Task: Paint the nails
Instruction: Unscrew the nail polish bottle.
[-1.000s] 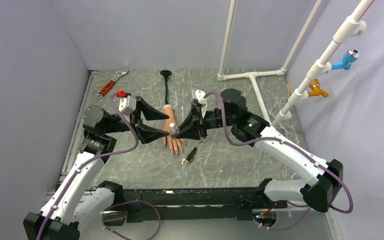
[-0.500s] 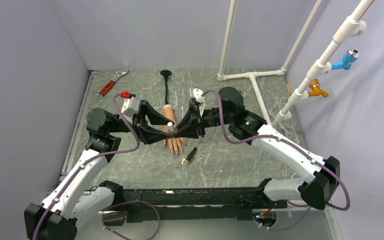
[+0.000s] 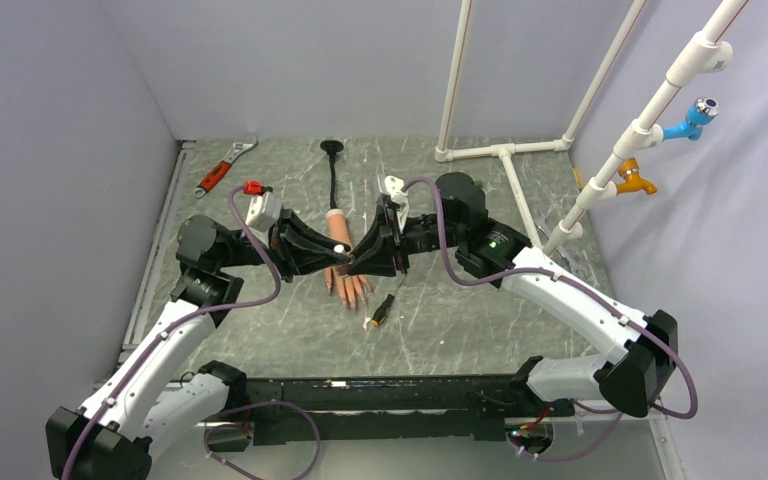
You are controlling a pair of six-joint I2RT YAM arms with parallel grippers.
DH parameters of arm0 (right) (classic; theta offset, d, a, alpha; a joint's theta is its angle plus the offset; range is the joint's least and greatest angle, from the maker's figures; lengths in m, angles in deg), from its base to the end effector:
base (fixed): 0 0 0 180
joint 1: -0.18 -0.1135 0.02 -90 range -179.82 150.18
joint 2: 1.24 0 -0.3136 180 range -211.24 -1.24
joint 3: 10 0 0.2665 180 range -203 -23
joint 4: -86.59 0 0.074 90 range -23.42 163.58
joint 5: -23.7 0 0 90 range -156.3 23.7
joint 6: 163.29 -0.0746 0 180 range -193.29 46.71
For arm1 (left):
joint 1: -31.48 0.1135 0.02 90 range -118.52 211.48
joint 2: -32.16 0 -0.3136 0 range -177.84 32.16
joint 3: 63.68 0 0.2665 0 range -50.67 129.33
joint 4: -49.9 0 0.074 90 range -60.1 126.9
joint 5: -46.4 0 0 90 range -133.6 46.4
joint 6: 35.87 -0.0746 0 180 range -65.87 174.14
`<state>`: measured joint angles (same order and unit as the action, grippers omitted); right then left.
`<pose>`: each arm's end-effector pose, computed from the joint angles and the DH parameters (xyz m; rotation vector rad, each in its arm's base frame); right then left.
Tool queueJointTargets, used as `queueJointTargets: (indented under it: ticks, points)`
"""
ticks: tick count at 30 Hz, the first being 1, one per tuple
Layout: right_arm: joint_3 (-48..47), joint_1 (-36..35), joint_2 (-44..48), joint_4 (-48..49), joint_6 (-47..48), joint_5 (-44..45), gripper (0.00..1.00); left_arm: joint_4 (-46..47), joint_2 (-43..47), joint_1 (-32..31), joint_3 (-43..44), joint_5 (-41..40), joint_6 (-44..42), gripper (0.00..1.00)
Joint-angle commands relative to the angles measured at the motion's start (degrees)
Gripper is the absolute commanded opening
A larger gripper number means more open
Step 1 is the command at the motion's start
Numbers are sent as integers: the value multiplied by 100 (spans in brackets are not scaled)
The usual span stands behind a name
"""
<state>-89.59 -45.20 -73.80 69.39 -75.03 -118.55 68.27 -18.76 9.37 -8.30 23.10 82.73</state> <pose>0.1746 0.2609 0.4242 -1.3153 1.3560 1.3701 0.1441 -0.1325 0.4178 1.0432 1.1791 -1.3861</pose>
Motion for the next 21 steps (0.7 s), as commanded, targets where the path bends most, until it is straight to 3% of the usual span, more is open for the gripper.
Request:
queueJointTargets:
  ticks: [1,12,21]
  points:
    - [-435,5,-33,305,-106,479,0,-531,242,-57,96,-402,-532,0]
    - [-924,-54,-269,-24,-450,2596,0,-1179,364,-228,43,-2277,-534,0]
    - [-1129,-205,-449,-89,-746,3493,0,-1569,374,-533,106,-3434,-414,0]
